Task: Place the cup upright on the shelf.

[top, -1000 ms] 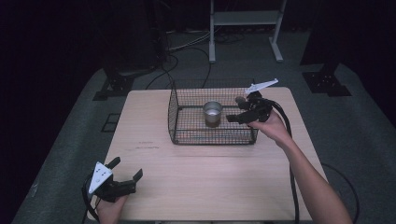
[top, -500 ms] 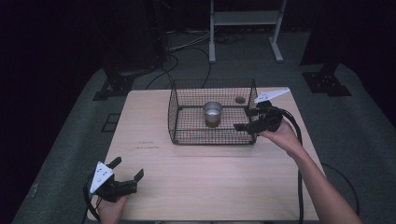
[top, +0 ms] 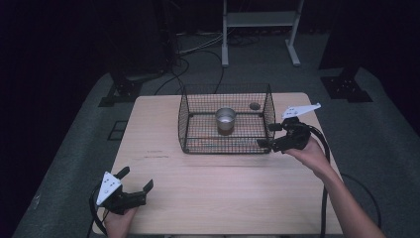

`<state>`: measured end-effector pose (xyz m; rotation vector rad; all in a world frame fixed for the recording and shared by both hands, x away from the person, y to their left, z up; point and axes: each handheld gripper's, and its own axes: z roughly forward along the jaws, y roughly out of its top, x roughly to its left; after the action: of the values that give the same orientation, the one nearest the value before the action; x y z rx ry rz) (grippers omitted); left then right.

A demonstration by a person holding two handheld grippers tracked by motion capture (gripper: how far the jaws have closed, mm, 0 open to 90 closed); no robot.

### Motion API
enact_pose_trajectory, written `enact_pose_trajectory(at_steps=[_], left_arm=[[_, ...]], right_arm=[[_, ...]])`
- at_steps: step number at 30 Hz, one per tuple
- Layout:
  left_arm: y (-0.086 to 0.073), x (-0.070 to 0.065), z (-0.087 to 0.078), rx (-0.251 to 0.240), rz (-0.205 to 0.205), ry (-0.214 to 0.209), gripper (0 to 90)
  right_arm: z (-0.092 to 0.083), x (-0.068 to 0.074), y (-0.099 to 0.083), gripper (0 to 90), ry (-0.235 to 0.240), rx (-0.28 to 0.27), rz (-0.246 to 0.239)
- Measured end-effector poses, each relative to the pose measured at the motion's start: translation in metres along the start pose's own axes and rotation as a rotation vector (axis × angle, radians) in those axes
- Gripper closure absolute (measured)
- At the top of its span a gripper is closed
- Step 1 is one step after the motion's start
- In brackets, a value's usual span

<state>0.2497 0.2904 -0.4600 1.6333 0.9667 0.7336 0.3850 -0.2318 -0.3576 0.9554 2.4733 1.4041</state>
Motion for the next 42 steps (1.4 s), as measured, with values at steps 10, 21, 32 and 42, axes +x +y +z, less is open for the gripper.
enact_pose_trajectory(at_steps=[10,21,32,42], left_arm=[[0.0,-0.001,0.0,0.001,0.002,0.001,0.0],[0.0,-0.002,0.001,0.006,0.006,0.0,0.0],[0.0,-0.001,0.0,0.008,0.007,0.001,0.0],[0.0,-0.001,-0.001,0.01,0.005,0.004,0.0]], right_arm=[[-0.004,-0.003,-0.022,13.4,-0.006,0.001,0.019],[-0.014,0.004,-0.04,13.4,-0.003,-0.019,0.031],[-0.015,0.001,-0.062,13.3,-0.005,-0.006,0.057],[-0.011,0.001,-0.074,14.8,0.001,0.022,0.062]])
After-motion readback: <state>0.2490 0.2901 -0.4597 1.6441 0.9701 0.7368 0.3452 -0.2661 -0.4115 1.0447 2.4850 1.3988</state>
